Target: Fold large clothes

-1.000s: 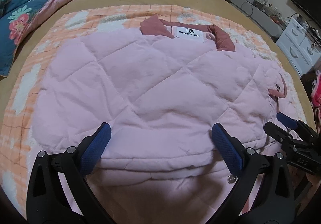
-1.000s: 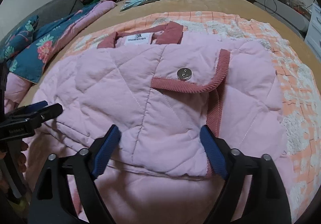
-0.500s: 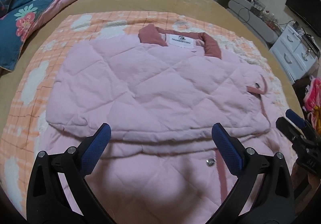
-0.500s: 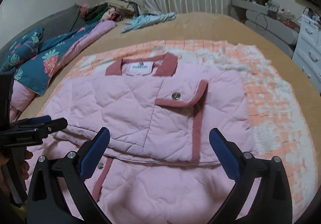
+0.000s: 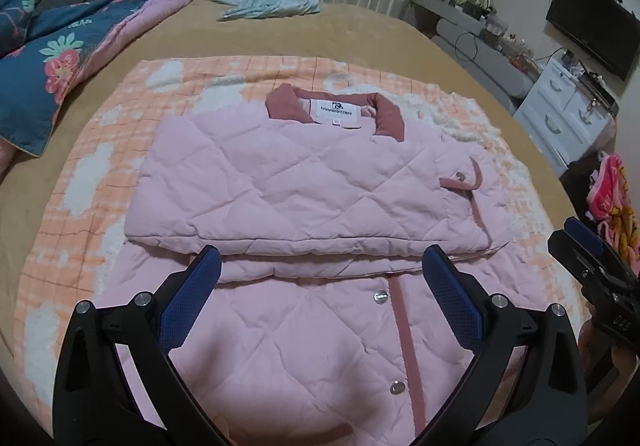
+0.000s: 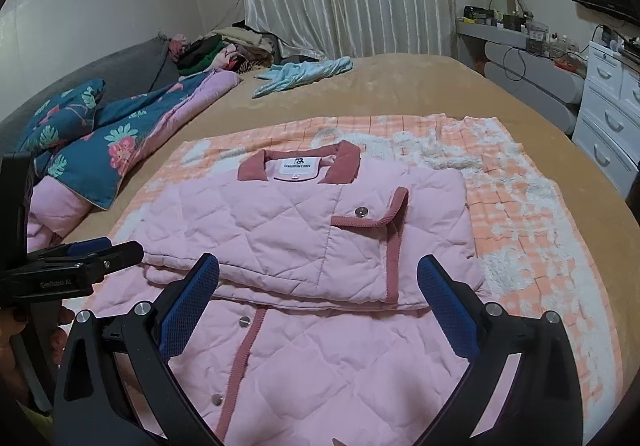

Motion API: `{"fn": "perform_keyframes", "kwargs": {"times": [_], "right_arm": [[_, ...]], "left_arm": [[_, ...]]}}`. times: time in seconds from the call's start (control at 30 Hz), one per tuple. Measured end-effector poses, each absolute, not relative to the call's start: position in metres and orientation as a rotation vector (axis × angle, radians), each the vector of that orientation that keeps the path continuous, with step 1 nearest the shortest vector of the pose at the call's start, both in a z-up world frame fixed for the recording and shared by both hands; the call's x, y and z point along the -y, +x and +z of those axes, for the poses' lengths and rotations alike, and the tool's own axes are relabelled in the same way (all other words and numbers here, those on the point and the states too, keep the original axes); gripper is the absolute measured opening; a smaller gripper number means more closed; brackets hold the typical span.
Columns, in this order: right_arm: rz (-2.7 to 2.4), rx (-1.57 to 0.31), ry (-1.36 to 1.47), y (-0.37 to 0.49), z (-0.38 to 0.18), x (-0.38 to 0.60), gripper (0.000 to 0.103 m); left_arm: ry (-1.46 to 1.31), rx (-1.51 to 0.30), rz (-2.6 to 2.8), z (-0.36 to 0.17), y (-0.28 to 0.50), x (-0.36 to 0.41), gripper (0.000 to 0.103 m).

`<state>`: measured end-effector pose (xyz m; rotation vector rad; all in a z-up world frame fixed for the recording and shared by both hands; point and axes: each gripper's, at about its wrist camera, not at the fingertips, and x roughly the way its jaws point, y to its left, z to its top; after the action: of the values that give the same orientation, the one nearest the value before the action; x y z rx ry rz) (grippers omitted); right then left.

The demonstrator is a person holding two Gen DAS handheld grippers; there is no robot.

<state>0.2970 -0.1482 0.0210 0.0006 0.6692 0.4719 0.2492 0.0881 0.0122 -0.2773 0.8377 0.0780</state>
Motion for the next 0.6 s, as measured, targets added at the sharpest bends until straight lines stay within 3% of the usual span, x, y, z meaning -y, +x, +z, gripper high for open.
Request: {"fn": "perform_keyframes", "kwargs": {"times": [0.6], "right_arm": [[0.461,-0.566,-0.026,0.232,0.083,0.165,0.099]], "left_arm": [[-0.294,-0.711,0.080,0.066,0.193,-0.087,0.094]]}}
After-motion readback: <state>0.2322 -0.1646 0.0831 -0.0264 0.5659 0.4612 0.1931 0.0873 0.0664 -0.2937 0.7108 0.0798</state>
